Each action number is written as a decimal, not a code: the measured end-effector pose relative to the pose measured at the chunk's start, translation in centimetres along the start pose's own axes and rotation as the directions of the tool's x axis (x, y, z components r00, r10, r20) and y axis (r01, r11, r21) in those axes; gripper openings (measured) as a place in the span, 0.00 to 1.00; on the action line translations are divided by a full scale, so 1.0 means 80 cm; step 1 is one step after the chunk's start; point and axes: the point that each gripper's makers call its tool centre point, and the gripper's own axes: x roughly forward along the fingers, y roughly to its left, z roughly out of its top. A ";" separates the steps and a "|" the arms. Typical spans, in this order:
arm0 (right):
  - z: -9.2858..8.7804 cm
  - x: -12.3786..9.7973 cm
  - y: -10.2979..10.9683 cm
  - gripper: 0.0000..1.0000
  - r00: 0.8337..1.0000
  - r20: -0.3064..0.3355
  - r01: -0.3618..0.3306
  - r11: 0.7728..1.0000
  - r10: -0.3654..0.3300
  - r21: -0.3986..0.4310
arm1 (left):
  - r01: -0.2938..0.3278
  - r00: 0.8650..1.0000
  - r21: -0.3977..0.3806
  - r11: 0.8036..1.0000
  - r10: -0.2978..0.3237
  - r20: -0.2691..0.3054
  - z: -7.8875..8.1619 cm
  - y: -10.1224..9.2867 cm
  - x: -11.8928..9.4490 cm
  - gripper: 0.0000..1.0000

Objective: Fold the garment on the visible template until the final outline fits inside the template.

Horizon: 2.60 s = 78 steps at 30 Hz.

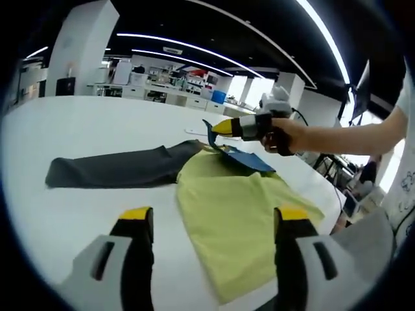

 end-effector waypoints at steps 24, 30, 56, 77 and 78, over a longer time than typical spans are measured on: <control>-0.076 0.037 -0.023 0.01 0.982 -0.181 0.037 0.993 -0.056 -0.108 | -0.005 1.000 -0.024 1.000 0.005 0.001 0.000 0.001 -0.001 0.73; -0.077 0.026 -0.025 0.26 0.983 -0.173 0.026 0.987 -0.054 -0.161 | 0.006 1.000 -0.022 1.000 -0.006 -0.004 -0.001 0.000 0.001 0.73; -0.060 -0.021 -0.048 1.00 0.991 -0.117 0.033 0.963 -0.066 -0.266 | 0.043 0.999 0.017 0.999 -0.043 -0.019 0.012 -0.001 0.014 0.75; -0.035 -0.132 -0.141 0.95 0.980 -0.069 0.170 0.963 -0.188 -0.211 | 0.066 0.997 0.052 0.996 -0.064 -0.045 0.011 0.001 0.020 0.77; -0.035 -0.139 -0.147 0.95 0.978 -0.067 0.181 0.960 -0.199 -0.215 | 0.067 0.997 0.053 0.996 -0.064 -0.047 0.010 0.001 0.020 0.77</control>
